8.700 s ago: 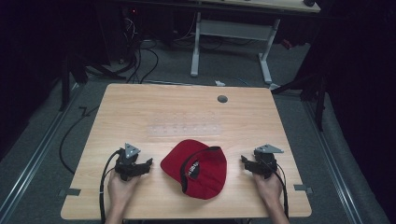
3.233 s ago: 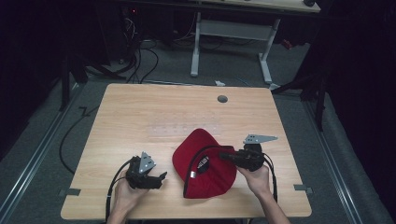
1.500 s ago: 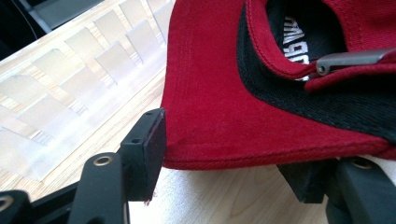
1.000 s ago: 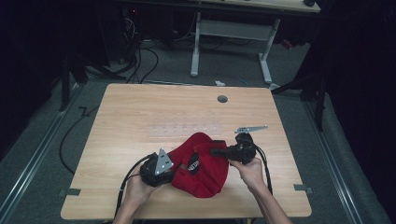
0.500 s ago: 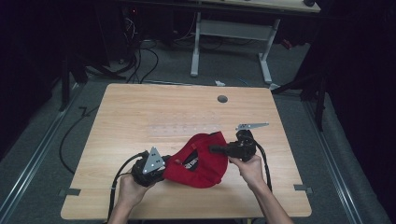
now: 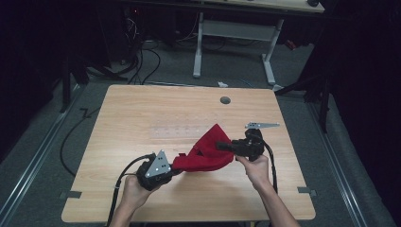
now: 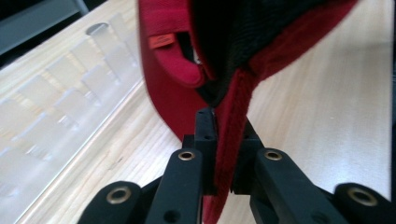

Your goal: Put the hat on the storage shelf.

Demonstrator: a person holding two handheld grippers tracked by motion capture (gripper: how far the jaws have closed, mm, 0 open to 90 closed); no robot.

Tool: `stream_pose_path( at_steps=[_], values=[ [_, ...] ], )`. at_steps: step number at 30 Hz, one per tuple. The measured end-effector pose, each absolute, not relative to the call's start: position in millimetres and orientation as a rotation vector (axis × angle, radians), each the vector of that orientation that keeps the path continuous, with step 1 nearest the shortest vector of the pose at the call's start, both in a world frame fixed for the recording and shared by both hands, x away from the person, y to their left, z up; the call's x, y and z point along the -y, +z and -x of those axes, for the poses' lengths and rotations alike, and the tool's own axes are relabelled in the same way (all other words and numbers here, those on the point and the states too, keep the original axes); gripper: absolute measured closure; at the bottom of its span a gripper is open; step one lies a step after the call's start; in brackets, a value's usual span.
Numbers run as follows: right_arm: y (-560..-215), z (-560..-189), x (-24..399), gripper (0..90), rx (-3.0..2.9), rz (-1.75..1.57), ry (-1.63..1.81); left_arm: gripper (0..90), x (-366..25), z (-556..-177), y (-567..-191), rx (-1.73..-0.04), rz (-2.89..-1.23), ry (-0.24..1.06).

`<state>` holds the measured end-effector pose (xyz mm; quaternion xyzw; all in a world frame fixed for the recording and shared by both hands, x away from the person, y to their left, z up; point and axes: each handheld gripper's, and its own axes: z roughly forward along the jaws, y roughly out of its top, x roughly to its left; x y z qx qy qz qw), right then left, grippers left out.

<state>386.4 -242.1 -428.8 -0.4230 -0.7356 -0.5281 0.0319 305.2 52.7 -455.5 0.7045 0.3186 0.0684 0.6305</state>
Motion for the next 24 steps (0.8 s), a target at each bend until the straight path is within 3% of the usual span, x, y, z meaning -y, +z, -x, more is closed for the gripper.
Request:
stream_pose_path(
  at_steps=[5, 8, 24],
  values=[
    [-421, -386, 253, 51.4, 2.260, 1.395, -1.698, 85.2, -54, -304, -452, -0.735, -1.611, 0.125],
    [-417, -385, 262, 47.5, 2.273, 1.458, -1.724, 85.2, -55, -306, -451, -0.746, -1.615, 0.120],
    [-437, -382, 314, 41.2, 2.157, 1.701, -1.817, 85.1, -62, -306, -449, -0.796, -1.604, 0.136]
  ],
)
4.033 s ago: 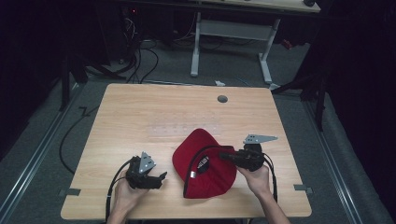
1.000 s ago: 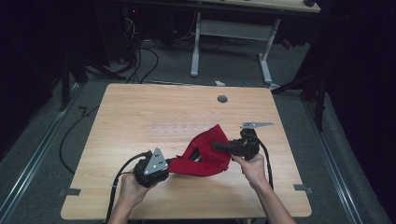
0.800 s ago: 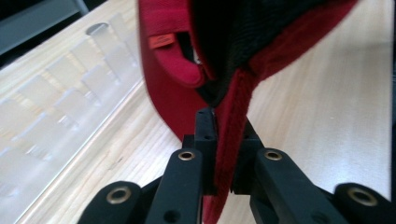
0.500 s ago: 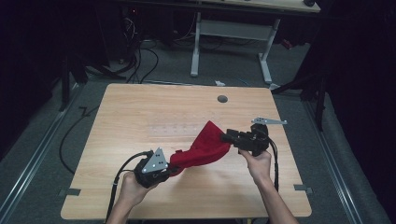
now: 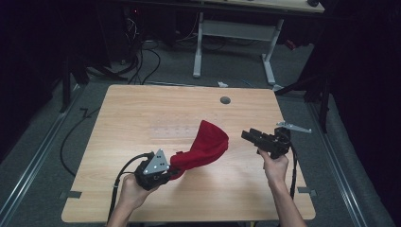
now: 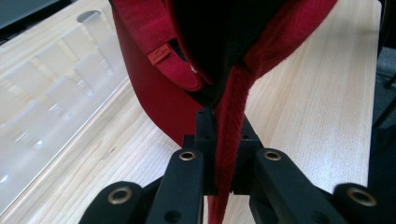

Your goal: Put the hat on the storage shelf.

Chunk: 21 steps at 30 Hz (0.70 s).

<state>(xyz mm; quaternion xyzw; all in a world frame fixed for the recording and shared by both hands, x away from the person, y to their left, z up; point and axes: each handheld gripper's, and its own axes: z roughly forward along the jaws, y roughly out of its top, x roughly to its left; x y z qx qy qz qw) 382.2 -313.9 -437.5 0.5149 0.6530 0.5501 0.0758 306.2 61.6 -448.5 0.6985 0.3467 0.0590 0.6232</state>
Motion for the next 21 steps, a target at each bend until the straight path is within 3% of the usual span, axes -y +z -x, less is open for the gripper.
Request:
stream_pose_path(
  at_steps=[8, 21],
  values=[
    [-501, -378, 307, 40.1, -2.005, -1.551, 1.212, 85.0, -78, -312, -444, -0.859, -1.529, 0.154],
    [-522, -378, 303, 38.4, -1.994, -1.483, 0.904, 85.0, -81, -329, -437, -0.923, -1.482, 0.154]
  ],
)
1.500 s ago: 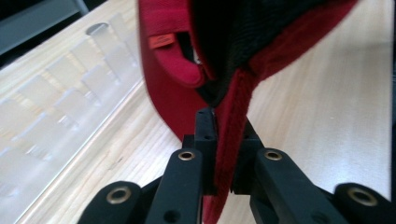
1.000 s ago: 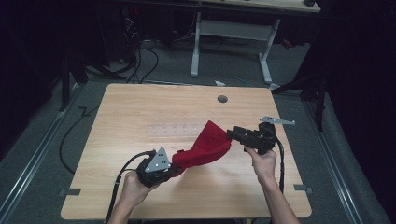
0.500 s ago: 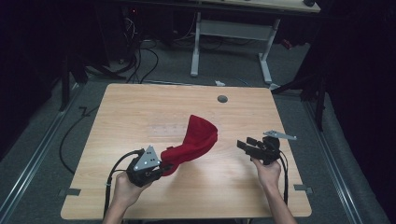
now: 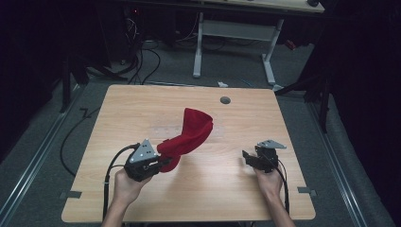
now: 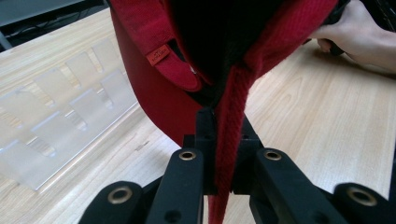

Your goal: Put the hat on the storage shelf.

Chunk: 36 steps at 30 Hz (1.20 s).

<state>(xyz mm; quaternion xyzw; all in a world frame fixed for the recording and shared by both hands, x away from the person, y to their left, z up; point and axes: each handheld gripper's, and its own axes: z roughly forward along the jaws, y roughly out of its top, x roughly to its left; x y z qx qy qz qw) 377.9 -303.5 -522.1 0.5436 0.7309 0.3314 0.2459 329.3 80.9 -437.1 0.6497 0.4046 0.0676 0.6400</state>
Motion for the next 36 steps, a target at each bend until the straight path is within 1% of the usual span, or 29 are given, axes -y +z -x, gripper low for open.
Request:
stream_pose_path(
  at_steps=[5, 9, 25, 36],
  values=[
    [-530, -379, 305, 37.0, -2.008, -1.482, 0.834, 85.0, -85, -333, -434, -0.941, -1.461, 0.164],
    [-531, -380, 307, 35.3, -2.016, -1.496, 0.851, 85.0, -90, -334, -430, -0.962, -1.435, 0.163],
    [-531, -380, 305, 34.1, -2.014, -1.502, 0.848, 84.9, -104, -339, -410, -0.998, -1.325, 0.157],
    [-531, -381, 305, 33.3, -2.018, -1.499, 0.849, 84.8, -106, -351, -399, -1.024, -1.310, 0.184]
  ],
)
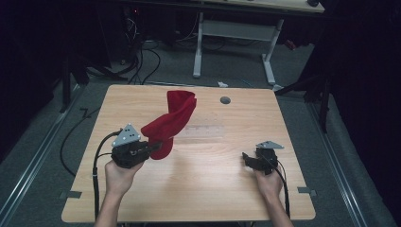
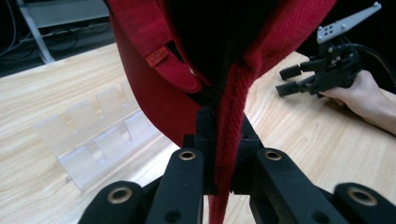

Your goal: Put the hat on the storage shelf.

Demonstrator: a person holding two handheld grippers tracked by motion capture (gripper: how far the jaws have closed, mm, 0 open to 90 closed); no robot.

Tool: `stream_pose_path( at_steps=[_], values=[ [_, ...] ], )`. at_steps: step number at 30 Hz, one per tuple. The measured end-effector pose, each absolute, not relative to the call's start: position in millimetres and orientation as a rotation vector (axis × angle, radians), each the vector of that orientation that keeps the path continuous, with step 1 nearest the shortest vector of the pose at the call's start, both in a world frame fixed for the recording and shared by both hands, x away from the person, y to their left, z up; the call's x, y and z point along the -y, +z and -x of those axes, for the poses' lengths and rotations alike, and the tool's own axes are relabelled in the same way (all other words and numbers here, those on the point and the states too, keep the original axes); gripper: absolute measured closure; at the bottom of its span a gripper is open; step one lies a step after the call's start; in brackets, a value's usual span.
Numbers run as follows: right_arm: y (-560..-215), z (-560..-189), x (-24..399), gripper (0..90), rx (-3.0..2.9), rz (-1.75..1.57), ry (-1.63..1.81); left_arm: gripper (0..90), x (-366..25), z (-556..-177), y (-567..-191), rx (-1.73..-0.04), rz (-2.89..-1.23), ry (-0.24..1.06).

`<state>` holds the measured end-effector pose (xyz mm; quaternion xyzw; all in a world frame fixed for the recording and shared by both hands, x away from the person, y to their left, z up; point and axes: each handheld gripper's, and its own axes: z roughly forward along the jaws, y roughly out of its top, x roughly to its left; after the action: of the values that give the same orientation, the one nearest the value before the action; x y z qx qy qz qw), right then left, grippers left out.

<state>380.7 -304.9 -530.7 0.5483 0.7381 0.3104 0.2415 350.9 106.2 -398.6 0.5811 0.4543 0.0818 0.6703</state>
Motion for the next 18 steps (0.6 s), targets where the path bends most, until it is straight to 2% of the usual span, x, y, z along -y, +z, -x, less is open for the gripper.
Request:
stream_pose_path(
  at_steps=[18],
  values=[
    [-531, -381, 304, 33.0, -2.026, -1.492, 0.852, 84.7, -113, -379, -387, -1.059, -1.226, 0.245]
  ],
)
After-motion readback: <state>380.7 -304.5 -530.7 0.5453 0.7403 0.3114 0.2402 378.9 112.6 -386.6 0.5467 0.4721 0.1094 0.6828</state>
